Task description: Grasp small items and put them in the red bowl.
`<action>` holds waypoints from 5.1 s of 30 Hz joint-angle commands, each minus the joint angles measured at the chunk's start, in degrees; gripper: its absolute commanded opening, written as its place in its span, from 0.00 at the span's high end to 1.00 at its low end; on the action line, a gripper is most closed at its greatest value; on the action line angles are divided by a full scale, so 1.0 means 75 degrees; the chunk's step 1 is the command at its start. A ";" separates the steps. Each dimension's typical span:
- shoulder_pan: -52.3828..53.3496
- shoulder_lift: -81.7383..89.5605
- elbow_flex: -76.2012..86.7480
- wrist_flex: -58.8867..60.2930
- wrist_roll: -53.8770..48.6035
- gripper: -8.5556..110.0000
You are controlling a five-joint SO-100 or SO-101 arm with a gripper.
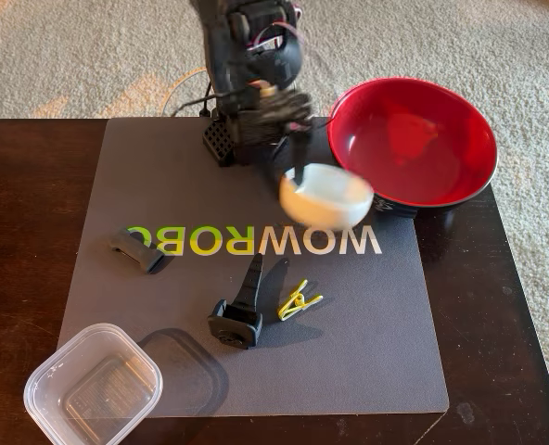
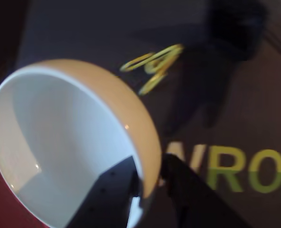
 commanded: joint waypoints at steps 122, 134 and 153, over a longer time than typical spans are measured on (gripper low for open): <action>0.1711 -0.8660 -0.2531 -0.2813 -0.7020 0.93; 0.1629 -0.7559 -0.2672 -0.2988 -0.6082 0.93; 0.4711 -0.7652 -0.1172 -0.3820 0.0562 0.51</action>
